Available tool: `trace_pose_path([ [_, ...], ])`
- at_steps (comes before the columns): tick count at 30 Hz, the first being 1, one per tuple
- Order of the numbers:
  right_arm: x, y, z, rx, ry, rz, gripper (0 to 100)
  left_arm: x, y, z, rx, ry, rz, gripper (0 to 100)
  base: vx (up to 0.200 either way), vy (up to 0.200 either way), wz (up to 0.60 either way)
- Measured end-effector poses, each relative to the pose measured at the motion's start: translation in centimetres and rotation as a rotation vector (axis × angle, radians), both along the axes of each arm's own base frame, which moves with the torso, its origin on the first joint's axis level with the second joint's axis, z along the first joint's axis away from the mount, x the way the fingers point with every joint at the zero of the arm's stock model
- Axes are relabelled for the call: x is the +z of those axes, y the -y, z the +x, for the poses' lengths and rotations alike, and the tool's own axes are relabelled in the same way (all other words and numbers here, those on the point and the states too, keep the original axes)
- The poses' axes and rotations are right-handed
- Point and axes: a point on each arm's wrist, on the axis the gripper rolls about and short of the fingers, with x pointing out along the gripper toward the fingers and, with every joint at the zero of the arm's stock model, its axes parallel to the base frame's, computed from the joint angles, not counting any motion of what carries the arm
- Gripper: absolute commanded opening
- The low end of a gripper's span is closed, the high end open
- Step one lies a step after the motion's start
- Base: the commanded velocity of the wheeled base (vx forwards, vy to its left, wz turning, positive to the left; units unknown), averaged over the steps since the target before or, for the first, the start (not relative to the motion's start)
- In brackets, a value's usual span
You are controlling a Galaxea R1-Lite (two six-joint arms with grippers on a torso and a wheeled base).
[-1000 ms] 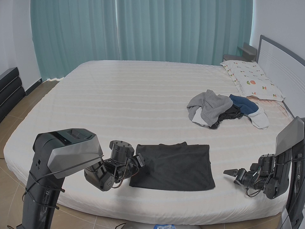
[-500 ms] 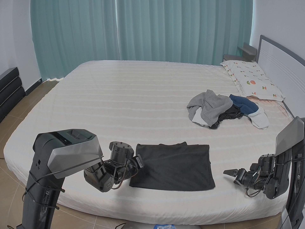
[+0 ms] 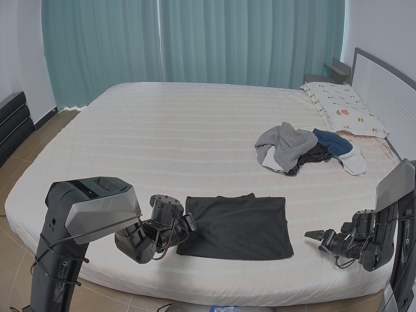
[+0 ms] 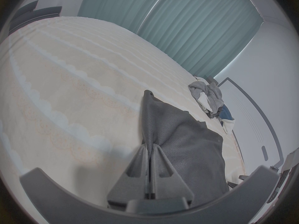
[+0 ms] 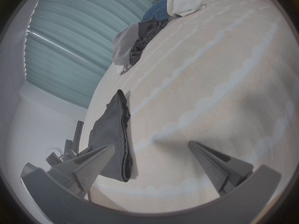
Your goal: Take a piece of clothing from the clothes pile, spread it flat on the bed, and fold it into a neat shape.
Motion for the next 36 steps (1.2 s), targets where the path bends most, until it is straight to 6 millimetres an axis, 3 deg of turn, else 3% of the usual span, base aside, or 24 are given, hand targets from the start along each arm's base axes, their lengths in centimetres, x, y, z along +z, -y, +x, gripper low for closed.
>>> trace_pose_path([
  [11, 0.0, 0.0, 0.0, -0.001, 0.0, 0.001, 100, 0.0, -0.1, -0.1, 0.005, -0.002, 0.002, 0, 0.0, 0.0, 0.0],
  [26, 0.1, -0.1, 0.2, -0.001, 0.007, 0.003, 100, 0.4, -0.3, -0.5, 0.024, -0.016, -0.019, 0, 0.0, 0.2, 0.0],
  [36, 0.5, -2.6, 0.8, -0.01, 0.013, 0.046, 100, 0.7, -0.8, -0.7, 0.04, -0.023, -0.027, 0, 0.0, 0.2, 0.0],
])
